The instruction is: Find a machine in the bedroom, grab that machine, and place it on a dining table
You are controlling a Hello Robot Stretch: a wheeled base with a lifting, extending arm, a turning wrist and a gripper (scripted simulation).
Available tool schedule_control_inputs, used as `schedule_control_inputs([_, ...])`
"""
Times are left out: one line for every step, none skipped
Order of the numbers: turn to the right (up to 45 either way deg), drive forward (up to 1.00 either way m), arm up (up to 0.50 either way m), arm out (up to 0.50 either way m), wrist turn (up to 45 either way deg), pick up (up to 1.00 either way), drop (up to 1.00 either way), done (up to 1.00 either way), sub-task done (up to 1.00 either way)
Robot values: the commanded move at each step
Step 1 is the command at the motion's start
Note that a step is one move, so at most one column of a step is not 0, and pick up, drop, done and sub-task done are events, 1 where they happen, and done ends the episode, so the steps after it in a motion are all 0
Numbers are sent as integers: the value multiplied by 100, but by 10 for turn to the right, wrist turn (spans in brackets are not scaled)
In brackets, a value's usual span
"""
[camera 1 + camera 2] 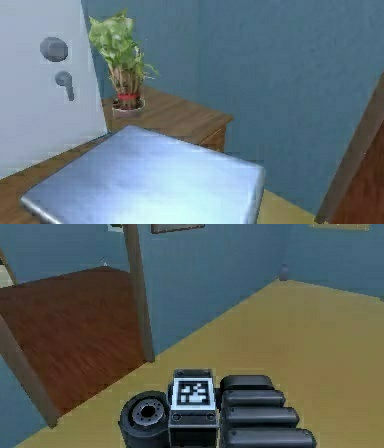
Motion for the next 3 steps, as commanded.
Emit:
schedule_control_inputs([450,0,0,0,0,0,0,0,0])
schedule_control_inputs([240,0,0,0,0,0,0,0,0])
schedule_control_inputs([0,100,0,0,0,0,0,0,0])
